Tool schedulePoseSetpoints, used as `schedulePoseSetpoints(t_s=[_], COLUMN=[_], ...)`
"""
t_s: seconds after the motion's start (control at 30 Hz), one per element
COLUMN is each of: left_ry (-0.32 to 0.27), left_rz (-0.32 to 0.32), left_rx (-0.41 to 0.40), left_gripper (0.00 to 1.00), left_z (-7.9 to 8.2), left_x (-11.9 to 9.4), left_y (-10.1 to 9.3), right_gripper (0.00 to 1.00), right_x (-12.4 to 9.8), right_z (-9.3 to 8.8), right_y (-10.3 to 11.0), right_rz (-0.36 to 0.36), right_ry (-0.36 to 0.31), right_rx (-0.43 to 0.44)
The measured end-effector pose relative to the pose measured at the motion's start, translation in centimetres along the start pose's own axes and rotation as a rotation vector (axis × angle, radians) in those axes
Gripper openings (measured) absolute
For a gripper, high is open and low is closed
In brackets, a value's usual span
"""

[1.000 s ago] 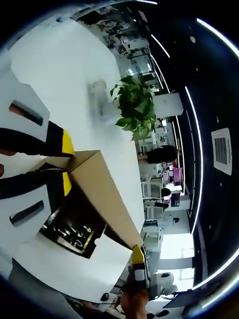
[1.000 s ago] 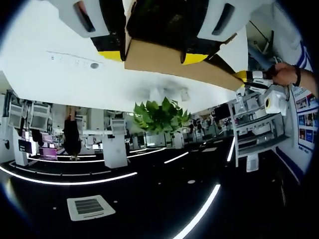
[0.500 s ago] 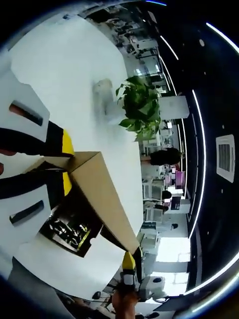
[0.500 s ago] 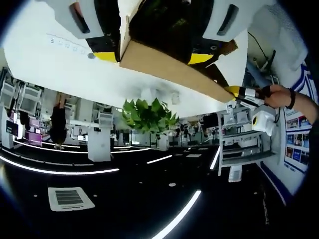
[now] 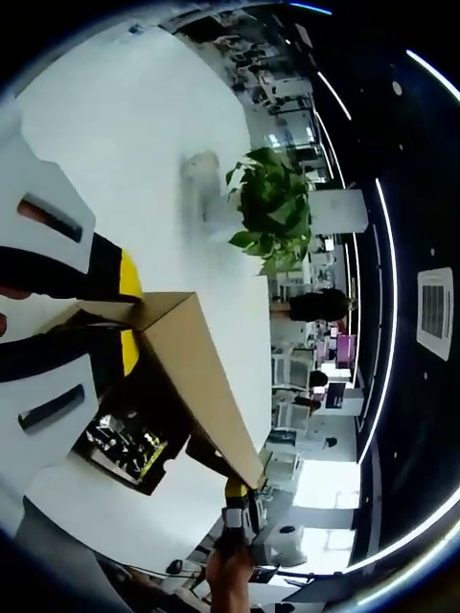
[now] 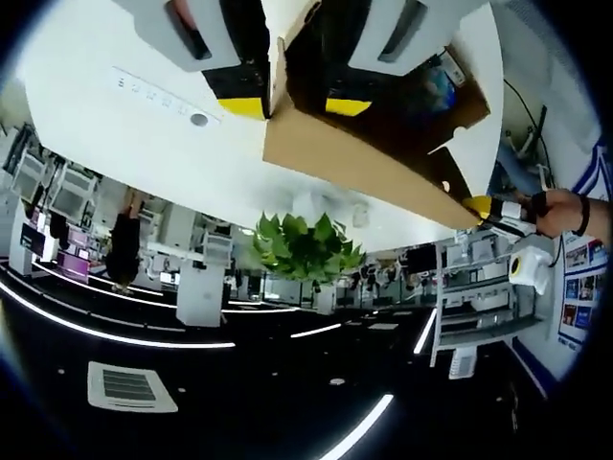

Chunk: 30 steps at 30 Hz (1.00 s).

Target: Operate the shoe box by opening the lid, removing the specified soft item, and placing it in the target area until the item is outside and the box remains undamaged.

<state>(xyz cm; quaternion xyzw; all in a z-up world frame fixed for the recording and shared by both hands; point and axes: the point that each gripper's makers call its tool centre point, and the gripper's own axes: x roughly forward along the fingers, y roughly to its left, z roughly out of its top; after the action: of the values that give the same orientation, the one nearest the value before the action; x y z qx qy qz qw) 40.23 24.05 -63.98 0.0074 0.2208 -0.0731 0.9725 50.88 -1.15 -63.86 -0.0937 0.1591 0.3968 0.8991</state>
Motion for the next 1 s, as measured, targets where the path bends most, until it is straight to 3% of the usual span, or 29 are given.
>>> schedulePoseSetpoints(t_s=[0.2,0.67,1.0], left_ry=[-0.004,-0.029,-0.036], left_rz=[0.001,0.010,0.018], left_rx=[0.000,0.014,0.026], left_gripper=[0.05,0.05,0.05], left_z=[0.4,1.2,1.8], left_x=[0.5,2.2,3.7], left_y=[0.4,1.7,2.4], right_gripper=[0.01,0.00,0.00], right_x=[0.7,3.2,4.0], right_z=[-0.7,-1.1,-1.3], right_y=[-0.8,-3.0,-3.2], right_rz=[-0.023,-0.049,-0.055], right_ry=[0.038,0.049,0.067], right_rx=[-0.019,0.000,0.008])
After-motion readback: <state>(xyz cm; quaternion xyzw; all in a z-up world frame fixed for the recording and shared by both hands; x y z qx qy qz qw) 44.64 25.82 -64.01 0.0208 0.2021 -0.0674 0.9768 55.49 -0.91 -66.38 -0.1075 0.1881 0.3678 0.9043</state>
